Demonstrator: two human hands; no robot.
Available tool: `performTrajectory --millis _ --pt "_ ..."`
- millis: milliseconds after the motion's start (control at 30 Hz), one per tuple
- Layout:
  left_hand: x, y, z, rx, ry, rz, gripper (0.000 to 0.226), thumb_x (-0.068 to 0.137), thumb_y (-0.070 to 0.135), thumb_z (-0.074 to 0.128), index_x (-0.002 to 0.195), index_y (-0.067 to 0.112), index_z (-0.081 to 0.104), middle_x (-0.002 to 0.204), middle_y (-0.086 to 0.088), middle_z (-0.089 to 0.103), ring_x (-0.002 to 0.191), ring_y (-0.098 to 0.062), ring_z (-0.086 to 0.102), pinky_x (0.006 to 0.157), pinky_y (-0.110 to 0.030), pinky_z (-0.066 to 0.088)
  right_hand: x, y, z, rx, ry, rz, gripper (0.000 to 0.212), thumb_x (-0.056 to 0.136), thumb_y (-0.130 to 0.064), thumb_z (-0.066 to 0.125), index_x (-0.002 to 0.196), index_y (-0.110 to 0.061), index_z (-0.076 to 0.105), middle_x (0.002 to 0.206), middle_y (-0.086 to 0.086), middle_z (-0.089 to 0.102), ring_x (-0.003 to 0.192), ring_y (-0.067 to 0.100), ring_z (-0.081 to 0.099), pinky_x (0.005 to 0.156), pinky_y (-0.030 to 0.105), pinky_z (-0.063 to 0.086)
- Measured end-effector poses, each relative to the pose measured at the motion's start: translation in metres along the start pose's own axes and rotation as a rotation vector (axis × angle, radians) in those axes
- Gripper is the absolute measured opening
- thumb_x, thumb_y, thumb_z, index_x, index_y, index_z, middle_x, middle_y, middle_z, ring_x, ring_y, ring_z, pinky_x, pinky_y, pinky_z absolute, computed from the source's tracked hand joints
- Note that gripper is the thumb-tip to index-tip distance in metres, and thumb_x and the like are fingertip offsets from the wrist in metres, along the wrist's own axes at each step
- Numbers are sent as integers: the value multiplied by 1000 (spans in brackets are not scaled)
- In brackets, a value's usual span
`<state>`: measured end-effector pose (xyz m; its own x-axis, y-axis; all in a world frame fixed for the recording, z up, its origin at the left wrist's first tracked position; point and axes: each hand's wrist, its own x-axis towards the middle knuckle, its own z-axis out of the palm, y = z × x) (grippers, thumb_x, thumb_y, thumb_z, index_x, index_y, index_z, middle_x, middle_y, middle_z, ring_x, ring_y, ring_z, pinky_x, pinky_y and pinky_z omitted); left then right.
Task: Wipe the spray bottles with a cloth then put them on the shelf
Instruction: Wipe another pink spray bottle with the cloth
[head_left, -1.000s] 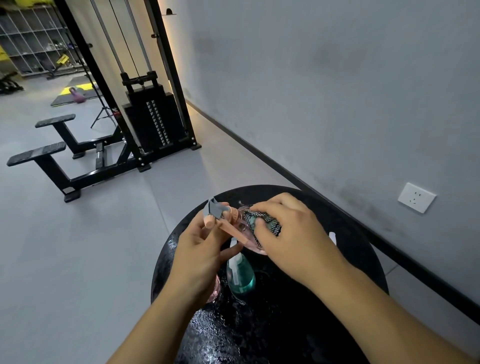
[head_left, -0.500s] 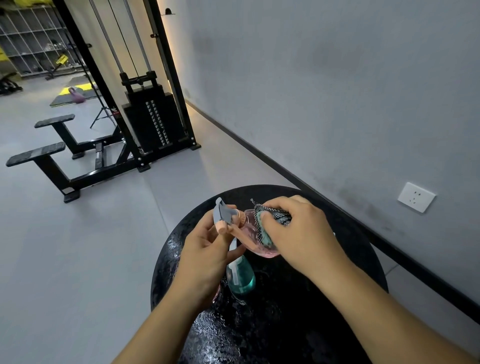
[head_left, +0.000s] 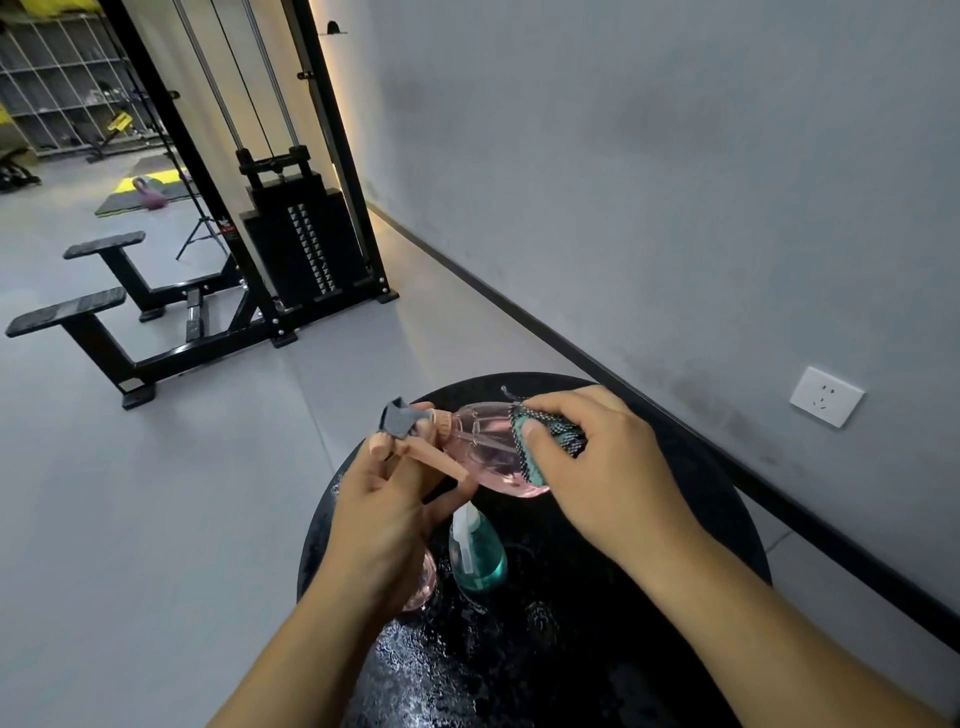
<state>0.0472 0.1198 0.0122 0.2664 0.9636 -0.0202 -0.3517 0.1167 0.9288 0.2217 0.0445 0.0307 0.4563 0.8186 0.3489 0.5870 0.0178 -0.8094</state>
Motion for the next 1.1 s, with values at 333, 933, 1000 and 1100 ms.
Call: performTrajectory --millis 333,933,1000,1100 --pt "7 9 -6 -65 31 -13 48 100 27 62 133 -8 54 119 -18 72 114 -39 71 90 -59 63 1 2 -1 -15 -21 -46 20 97 -25 67 115 -31 73 113 -20 60 105 -2 60 91 19 52" --pt "-2 11 3 -32 36 -55 60 99 34 73 134 -9 50 127 -26 71 123 -47 68 99 -69 55 -5 -2 4 -147 -87 -164 23 99 -28 63 121 -30 70 118 -23 55 118 2 48 93 3 37" --pt "0 8 0 -10 27 -48 48 99 30 72 125 -6 58 120 -25 74 120 -47 69 99 -70 55 -3 -3 4 -155 -106 -179 23 99 -29 63 121 -30 70 118 -22 55 118 3 48 93 5 38" --pt "2 9 -5 10 31 -26 29 94 25 67 112 3 63 108 -16 77 114 -43 72 98 -69 56 2 0 -1 -88 -93 -106 22 100 -29 62 120 -30 70 116 -21 58 114 3 56 95 21 51"
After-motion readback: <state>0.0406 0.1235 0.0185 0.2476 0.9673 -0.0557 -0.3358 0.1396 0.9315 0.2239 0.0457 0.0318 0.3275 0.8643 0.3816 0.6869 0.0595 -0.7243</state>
